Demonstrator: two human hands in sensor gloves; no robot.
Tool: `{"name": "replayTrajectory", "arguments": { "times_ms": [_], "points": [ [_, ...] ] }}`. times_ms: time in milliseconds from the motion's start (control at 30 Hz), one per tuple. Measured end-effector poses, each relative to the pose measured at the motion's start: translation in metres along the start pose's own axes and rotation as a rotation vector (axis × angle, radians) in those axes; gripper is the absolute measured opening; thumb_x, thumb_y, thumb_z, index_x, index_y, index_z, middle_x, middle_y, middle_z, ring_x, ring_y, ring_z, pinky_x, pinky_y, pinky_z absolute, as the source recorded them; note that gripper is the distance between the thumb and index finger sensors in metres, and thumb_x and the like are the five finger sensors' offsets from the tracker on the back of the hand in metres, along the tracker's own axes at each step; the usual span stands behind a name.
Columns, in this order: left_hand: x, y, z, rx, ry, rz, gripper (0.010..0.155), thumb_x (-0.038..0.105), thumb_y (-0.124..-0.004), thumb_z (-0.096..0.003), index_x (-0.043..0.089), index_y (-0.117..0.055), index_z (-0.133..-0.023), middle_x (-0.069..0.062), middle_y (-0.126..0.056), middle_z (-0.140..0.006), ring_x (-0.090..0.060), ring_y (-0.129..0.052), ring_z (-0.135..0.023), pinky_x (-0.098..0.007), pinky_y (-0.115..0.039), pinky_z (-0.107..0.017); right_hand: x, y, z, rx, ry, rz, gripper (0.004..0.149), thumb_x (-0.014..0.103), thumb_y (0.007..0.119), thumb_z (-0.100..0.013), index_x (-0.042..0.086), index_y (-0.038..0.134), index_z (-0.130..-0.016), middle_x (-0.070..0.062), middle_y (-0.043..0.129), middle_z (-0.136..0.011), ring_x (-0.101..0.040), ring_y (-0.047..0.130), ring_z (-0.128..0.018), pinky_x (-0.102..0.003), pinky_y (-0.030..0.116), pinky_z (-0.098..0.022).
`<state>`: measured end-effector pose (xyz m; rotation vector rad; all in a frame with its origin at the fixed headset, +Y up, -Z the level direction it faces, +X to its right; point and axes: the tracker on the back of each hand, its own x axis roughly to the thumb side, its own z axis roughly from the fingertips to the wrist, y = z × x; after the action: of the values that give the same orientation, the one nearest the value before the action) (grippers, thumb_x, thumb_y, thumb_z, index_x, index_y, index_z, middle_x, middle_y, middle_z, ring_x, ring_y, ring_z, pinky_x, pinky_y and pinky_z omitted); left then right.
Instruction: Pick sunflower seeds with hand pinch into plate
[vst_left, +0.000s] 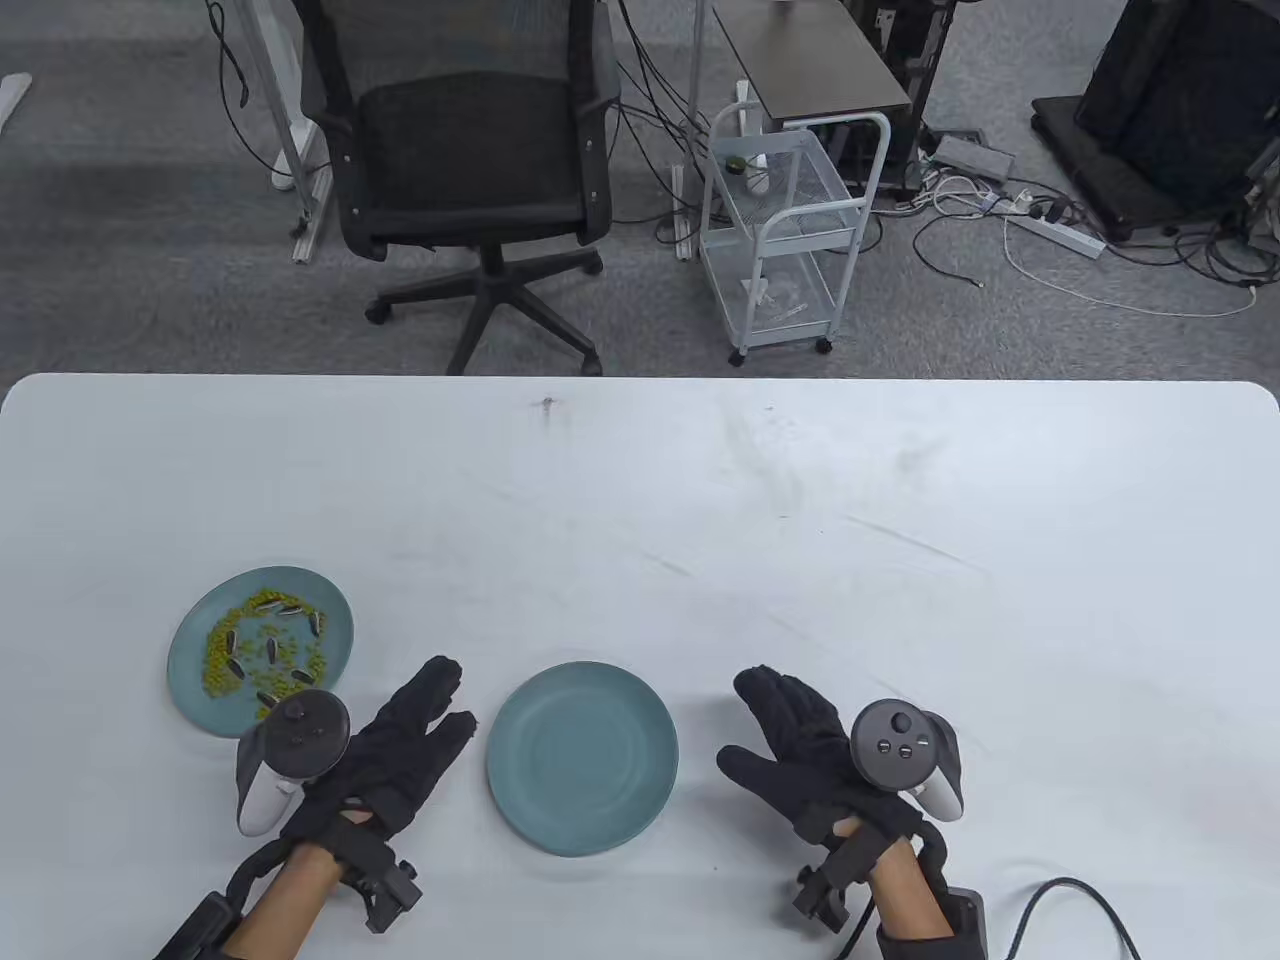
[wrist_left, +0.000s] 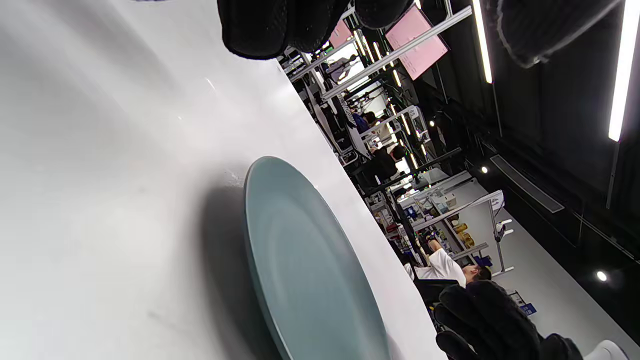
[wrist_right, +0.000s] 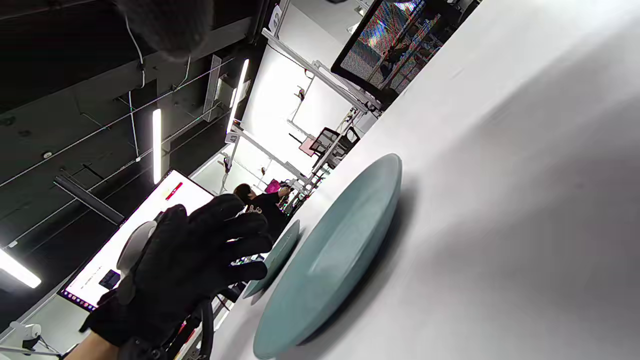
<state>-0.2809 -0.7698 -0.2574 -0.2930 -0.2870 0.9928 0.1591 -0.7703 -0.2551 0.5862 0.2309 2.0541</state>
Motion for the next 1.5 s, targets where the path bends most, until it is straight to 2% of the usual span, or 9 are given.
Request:
{"name": "replayTrajectory", "arguments": {
  "times_ms": [467,633,767,933,1033,1300,1467,1500],
  "points": [
    [-0.001,0.008,0.001,0.055,0.002,-0.012,0.077,0.075,-0.063,-0.0554,0.036,-0.03,-0.113,-0.005,-0.044,-0.123,-0.036,-0.059,-0.105,-0.069,-0.043,-0.072,0.0,0.001,0.0,0.004,0.0,-0.007,0.085,0.055,0.073,-0.059,0.002,0.03,-0.111,-0.035,0.027,-0.114,-0.064,0.02,-0.097,-0.08,0.014,-0.059],
    [-0.004,0.035,0.004,0.275,-0.021,-0.062,0.074,0.074,-0.065,-0.0531,0.038,-0.037,-0.111,0.0,-0.057,-0.12,-0.032,-0.07,-0.101,-0.065,-0.052,-0.073,0.0,0.001,0.0,0.0,-0.005,-0.007,0.085,0.055,0.073,-0.06,0.002,0.03,-0.111,-0.035,0.027,-0.113,-0.064,0.019,-0.097,-0.08,0.014,-0.059],
    [-0.029,0.071,0.012,0.463,0.102,-0.117,0.076,0.076,-0.066,-0.0521,0.038,-0.037,-0.111,0.001,-0.059,-0.119,-0.031,-0.076,-0.096,-0.061,-0.06,-0.069,0.0,0.0,-0.001,-0.003,-0.01,-0.01,0.085,0.055,0.073,-0.059,0.002,0.03,-0.111,-0.035,0.027,-0.113,-0.064,0.02,-0.097,-0.08,0.014,-0.059],
    [-0.066,0.109,0.034,0.676,0.304,-0.088,0.078,0.075,-0.068,-0.0527,0.034,-0.036,-0.111,-0.005,-0.059,-0.117,-0.031,-0.085,-0.081,-0.05,-0.072,-0.053,0.0,0.0,-0.001,-0.002,-0.017,-0.008,0.085,0.055,0.073,-0.059,0.002,0.03,-0.111,-0.035,0.027,-0.113,-0.064,0.019,-0.097,-0.08,0.014,-0.059],
    [-0.079,0.123,0.049,0.811,0.425,-0.092,0.078,0.073,-0.068,-0.053,0.03,-0.037,-0.11,-0.009,-0.061,-0.114,-0.03,-0.091,-0.068,-0.044,-0.076,-0.042,0.001,0.001,-0.001,0.001,-0.023,-0.007,0.085,0.055,0.073,-0.059,0.002,0.03,-0.111,-0.035,0.027,-0.113,-0.064,0.019,-0.097,-0.08,0.014,-0.059],
    [-0.093,0.137,0.069,0.907,0.71,-0.163,0.069,0.06,-0.069,-0.0568,0.026,-0.039,-0.109,-0.015,-0.064,-0.107,-0.024,-0.093,-0.05,-0.035,-0.077,-0.031,0.001,0.001,-0.001,0.002,-0.03,-0.006,0.085,0.054,0.073,-0.06,0.002,0.03,-0.111,-0.035,0.027,-0.113,-0.064,0.019,-0.096,-0.08,0.014,-0.059],
    [-0.121,0.134,0.075,0.875,0.872,-0.107,0.064,0.053,-0.072,-0.0564,0.024,-0.046,-0.108,-0.013,-0.074,-0.099,-0.024,-0.092,-0.05,-0.036,-0.075,-0.031,0.001,0.002,0.0,0.001,-0.03,-0.005,0.085,0.054,0.073,-0.059,0.002,0.03,-0.111,-0.035,0.026,-0.113,-0.064,0.019,-0.096,-0.079,0.014,-0.059],
    [-0.125,0.132,0.074,0.827,0.935,-0.066,0.063,0.051,-0.073,-0.056,0.026,-0.046,-0.107,-0.007,-0.071,-0.099,-0.023,-0.089,-0.052,-0.037,-0.073,-0.034,0.001,0.002,0.0,0.003,-0.03,-0.005,0.085,0.054,0.073,-0.06,0.002,0.03,-0.111,-0.035,0.026,-0.113,-0.064,0.018,-0.096,-0.079,0.014,-0.059]
  ]
}}
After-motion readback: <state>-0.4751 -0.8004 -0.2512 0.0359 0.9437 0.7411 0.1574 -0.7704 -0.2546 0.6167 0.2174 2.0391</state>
